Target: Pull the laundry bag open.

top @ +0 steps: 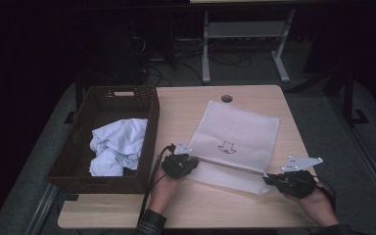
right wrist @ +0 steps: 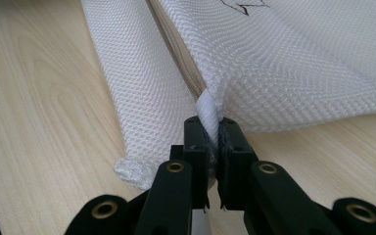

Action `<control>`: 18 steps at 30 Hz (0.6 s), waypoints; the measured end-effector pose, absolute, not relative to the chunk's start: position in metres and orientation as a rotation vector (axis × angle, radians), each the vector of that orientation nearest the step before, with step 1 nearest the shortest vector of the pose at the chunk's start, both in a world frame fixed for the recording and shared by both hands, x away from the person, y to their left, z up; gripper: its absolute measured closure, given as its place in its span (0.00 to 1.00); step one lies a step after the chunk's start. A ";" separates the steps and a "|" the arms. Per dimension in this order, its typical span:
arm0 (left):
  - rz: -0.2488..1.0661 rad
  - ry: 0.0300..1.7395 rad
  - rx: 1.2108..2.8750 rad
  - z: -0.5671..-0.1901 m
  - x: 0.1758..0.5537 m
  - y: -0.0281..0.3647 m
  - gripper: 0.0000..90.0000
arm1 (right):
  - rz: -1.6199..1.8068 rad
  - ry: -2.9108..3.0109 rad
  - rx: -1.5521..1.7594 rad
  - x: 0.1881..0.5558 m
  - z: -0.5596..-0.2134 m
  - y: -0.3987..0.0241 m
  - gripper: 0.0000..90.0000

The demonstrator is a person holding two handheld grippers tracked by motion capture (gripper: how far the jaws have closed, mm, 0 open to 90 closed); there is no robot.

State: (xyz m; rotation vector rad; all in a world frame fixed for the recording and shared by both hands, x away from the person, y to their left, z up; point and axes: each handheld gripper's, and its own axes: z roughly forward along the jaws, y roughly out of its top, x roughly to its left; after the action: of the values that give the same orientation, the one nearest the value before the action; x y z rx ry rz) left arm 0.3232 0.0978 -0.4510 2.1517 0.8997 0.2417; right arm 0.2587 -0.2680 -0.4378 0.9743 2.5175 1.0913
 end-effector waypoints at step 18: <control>0.297 1.035 2.121 -0.455 0.340 0.109 0.97 | 1.041 2.462 1.049 0.259 -0.436 -0.289 0.93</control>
State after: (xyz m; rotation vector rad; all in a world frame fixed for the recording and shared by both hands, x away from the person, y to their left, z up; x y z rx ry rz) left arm 0.3401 0.1091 -0.4555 2.1209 1.0353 0.2972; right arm 0.2595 -0.2885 -0.4361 1.0486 2.4623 1.0410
